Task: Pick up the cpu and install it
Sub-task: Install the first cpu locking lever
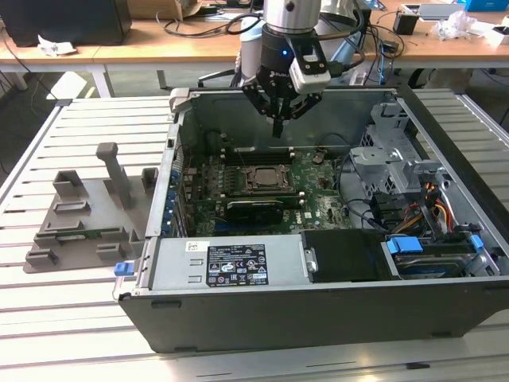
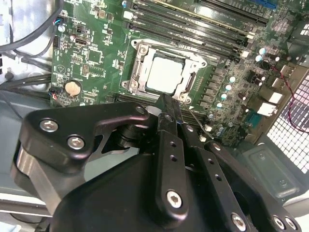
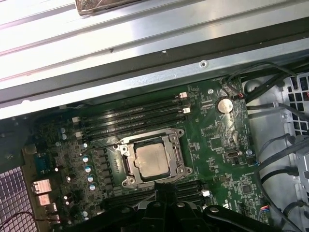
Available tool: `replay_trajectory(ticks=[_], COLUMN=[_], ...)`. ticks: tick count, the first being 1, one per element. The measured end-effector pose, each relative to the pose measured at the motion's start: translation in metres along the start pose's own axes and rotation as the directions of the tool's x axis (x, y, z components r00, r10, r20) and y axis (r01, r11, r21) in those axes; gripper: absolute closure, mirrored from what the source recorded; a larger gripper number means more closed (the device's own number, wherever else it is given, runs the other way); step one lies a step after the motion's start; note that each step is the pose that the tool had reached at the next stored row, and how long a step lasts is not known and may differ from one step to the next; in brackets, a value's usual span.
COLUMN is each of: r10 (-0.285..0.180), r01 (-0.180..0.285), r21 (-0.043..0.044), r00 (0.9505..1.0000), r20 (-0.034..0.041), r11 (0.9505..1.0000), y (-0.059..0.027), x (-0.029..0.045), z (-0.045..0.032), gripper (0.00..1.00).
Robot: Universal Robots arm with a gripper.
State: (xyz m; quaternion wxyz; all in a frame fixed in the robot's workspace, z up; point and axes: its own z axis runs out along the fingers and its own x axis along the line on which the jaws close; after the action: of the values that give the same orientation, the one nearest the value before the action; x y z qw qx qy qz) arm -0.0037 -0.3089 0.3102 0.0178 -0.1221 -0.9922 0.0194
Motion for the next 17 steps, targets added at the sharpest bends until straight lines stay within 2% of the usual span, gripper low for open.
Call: replay_trajectory(ticks=[8, 17], r10=[-0.051, -0.102], r01=[0.051, 0.102], r21=[0.0016, 0.0033], r00=[0.9987, 0.9948], r20=[0.0021, 0.0043], r11=[0.9987, 0.9948], y=[0.0, 0.0], x=[0.0, 0.0], z=[0.0, 0.0], gripper=[0.89, 0.89])
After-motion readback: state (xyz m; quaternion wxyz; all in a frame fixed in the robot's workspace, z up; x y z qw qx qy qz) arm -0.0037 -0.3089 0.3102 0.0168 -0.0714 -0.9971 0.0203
